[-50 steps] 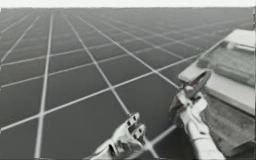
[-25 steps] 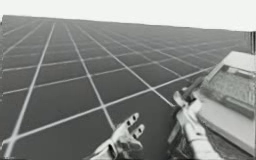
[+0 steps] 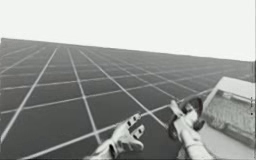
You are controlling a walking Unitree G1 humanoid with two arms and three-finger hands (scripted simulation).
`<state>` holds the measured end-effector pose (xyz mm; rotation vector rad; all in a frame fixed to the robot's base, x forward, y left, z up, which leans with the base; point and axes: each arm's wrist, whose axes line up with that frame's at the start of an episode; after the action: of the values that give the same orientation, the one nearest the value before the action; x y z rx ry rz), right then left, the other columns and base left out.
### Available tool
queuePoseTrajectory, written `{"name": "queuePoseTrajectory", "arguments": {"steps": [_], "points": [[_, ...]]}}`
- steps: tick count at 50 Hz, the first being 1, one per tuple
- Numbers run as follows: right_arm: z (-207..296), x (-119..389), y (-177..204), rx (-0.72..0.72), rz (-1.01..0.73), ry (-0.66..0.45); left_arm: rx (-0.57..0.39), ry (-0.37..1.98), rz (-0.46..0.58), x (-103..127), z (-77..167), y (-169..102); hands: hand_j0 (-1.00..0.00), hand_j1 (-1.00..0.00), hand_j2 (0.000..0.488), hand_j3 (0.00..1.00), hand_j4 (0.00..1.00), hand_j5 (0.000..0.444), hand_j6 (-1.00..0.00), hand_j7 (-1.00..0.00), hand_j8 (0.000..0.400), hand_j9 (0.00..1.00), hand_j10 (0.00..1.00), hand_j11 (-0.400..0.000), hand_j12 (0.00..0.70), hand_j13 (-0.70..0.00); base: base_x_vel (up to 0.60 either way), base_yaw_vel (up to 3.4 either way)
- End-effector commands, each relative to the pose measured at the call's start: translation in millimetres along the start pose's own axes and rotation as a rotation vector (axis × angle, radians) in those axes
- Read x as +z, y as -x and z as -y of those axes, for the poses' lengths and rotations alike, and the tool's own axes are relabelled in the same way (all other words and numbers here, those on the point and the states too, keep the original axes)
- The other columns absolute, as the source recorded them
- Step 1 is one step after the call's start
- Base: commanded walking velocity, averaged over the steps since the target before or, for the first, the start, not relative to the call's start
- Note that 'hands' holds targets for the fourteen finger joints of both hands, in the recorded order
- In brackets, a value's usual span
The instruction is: Pick up and drop off the object
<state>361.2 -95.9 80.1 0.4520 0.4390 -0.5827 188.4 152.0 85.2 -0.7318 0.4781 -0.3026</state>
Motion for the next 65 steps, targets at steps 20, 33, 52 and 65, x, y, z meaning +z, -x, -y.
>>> {"name": "queuePoseTrajectory", "arguments": {"steps": [20, 33, 52, 65], "points": [[-11.5, 50.3, 0.8, 0.105, 0.239, -0.031, -0.013, -0.010, 0.002, 1.1, 3.5, -1.0, 0.00, 0.00, 0.000, 1.00, 1.00, 0.000, 0.00, 0.00, 0.000, 1.00, 1.00, -0.400, 0.000, -0.700, 0.46, -0.26], [-11.5, 50.3, 0.8, 0.105, 0.239, -0.031, -0.013, -0.010, 0.002, 1.1, 3.5, -1.0, 0.00, 0.00, 0.000, 1.00, 1.00, 0.000, 0.00, 0.00, 0.000, 1.00, 1.00, -0.400, 0.000, -0.700, 0.45, -0.30], [-11.5, 50.3, 0.8, 0.105, 0.239, -0.031, -0.013, -0.010, 0.002, 1.1, 3.5, -1.0, 0.00, 0.00, 0.000, 1.00, 1.00, 0.000, 0.00, 0.00, 0.000, 1.00, 1.00, -0.400, 0.000, -0.700, 0.44, -0.31], [-11.5, 50.3, 0.8, 0.105, 0.239, -0.031, -0.013, -0.010, 0.002, 1.1, 3.5, -1.0, 0.00, 0.00, 0.000, 1.00, 1.00, 0.000, 0.00, 0.00, 0.000, 1.00, 1.00, -0.400, 0.000, -0.700, 0.41, -0.36]]}}
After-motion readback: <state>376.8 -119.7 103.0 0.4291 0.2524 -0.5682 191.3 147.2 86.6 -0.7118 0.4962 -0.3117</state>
